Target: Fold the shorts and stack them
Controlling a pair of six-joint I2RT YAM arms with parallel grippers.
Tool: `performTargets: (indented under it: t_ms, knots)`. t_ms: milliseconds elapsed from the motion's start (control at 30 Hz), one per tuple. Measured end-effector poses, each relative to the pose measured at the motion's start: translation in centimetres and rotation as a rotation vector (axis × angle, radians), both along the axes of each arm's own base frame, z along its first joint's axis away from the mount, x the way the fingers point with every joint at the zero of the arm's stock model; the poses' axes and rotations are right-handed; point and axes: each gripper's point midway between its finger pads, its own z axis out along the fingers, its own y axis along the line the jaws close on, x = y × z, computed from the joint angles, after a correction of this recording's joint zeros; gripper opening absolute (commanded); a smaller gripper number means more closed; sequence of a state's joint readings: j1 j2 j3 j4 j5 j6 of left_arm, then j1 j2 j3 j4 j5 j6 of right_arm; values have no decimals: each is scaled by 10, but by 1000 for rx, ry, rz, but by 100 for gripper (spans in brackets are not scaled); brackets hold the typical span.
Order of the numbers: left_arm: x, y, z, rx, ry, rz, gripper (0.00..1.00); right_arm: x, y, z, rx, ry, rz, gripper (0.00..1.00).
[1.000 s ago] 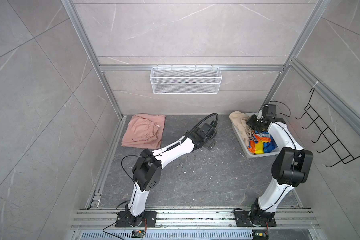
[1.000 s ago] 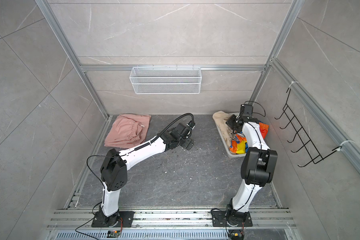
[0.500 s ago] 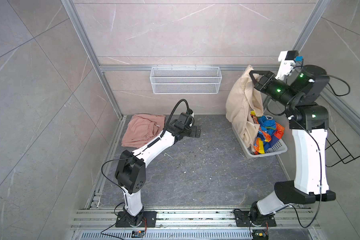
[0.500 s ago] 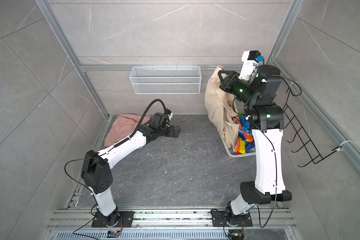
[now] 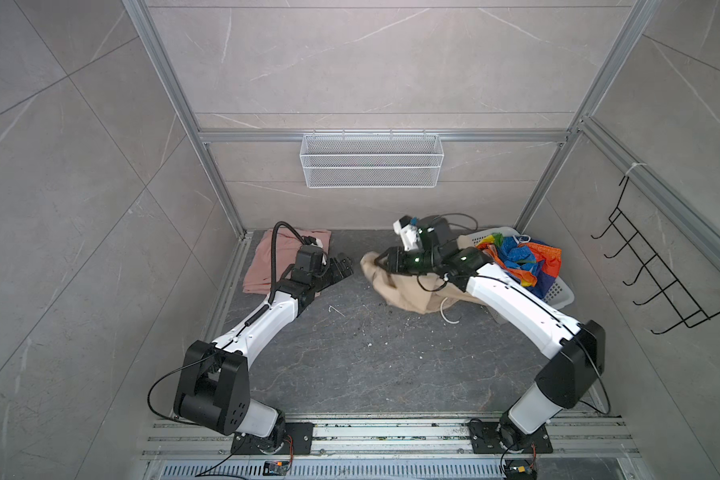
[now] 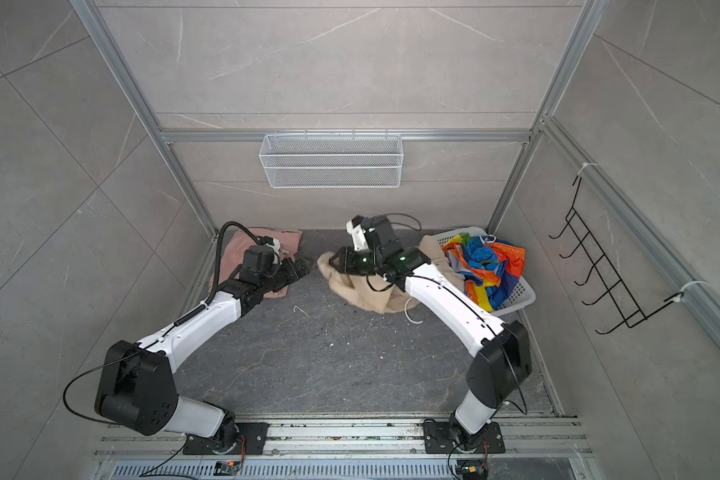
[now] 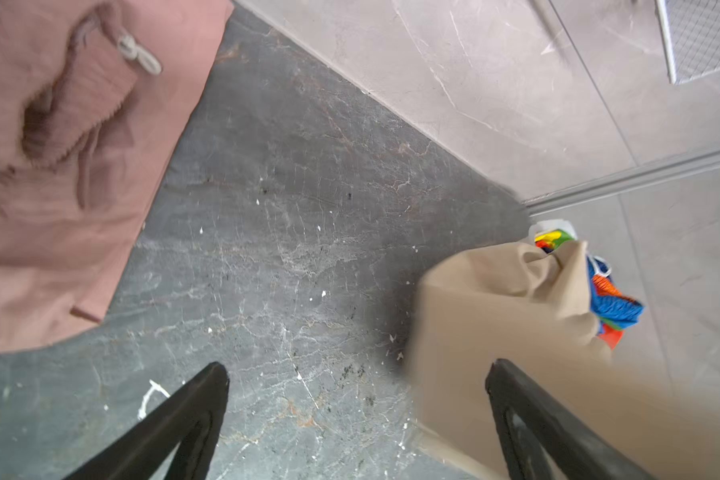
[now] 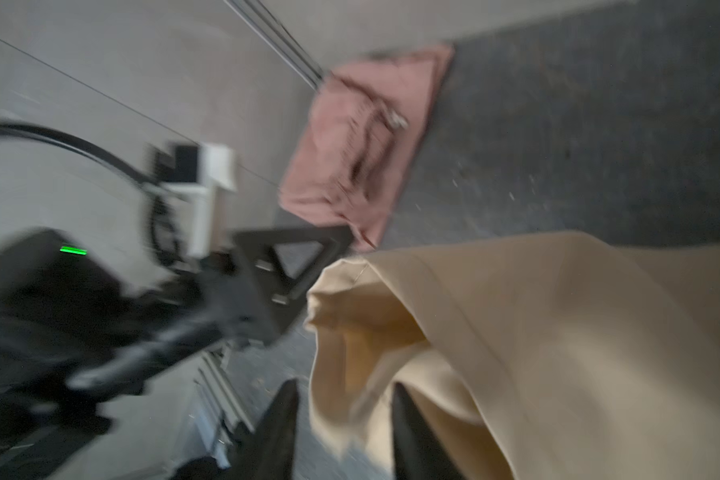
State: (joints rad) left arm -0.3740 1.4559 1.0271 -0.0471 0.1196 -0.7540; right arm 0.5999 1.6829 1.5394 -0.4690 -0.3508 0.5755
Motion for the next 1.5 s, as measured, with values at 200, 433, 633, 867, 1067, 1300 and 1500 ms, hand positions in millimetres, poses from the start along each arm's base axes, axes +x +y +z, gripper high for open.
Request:
performTargets:
  t_ms: [200,433,633,867,1067,1300,1500]
  knots:
    - [-8,-19,-12,-82,42,-38,100,-7,-61,-8,-119,-28,-121,99]
    - [-17,-97,-36,-90,92,-214,100,9,-241,35,-233,-156,-598,99]
    - [-35,-161,-50,-109,131,-367,100,19,-267,-63,-391,67,-617,96]
    - [-47,-182,-45,-129,128,-436,100,30,-267,-125,-487,201,-565,27]
    - [-48,-180,-46,-91,124,-452,100,48,-265,-82,-448,115,-582,0]
    - [-37,-179,-19,-49,52,-462,100,64,-239,88,-193,-201,-552,0]
    - [-22,-140,24,-52,-35,-389,100,22,-152,237,105,-500,-300,0]
